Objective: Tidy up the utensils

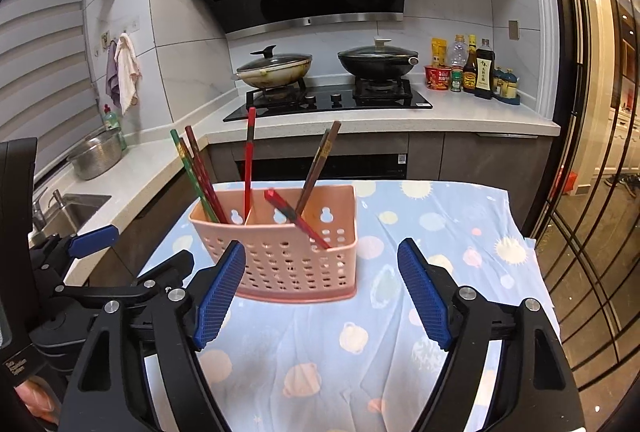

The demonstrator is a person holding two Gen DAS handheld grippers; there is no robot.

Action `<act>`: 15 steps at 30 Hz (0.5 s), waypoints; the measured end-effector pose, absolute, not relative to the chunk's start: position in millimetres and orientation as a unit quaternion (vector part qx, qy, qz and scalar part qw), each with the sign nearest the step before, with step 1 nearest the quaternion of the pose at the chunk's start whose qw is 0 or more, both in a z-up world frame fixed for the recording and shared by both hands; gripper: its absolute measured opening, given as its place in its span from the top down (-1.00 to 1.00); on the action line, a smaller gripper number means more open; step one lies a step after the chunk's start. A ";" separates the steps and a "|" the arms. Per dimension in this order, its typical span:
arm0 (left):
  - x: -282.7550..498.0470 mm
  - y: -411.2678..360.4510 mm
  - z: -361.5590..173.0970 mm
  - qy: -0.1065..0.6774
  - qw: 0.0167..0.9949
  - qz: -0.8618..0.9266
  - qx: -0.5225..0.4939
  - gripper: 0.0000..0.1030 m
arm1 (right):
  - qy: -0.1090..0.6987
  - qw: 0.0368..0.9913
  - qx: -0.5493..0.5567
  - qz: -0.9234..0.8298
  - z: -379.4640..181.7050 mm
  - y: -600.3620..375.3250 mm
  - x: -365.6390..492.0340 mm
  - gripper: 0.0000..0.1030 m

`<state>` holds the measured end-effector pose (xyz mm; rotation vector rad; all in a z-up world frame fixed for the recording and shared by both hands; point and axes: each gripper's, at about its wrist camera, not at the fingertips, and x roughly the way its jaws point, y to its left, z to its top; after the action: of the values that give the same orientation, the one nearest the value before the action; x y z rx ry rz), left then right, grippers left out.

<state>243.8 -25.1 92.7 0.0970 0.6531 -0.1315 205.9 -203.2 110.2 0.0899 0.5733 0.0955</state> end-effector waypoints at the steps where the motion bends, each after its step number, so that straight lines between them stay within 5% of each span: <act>1: 240.8 -24.9 90.9 0.324 0.943 -0.065 0.046 -0.86 | 0.286 0.956 0.042 0.047 107.9 -202.5 203.5 -0.46; 15: 223.7 -20.5 68.2 0.348 0.935 -0.058 0.039 -0.86 | 0.294 0.955 0.025 0.017 88.3 -195.9 184.4 -0.64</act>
<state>223.7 -20.5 68.2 0.0802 0.7119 -0.1194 184.4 -195.9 88.3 0.0513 0.5976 0.0353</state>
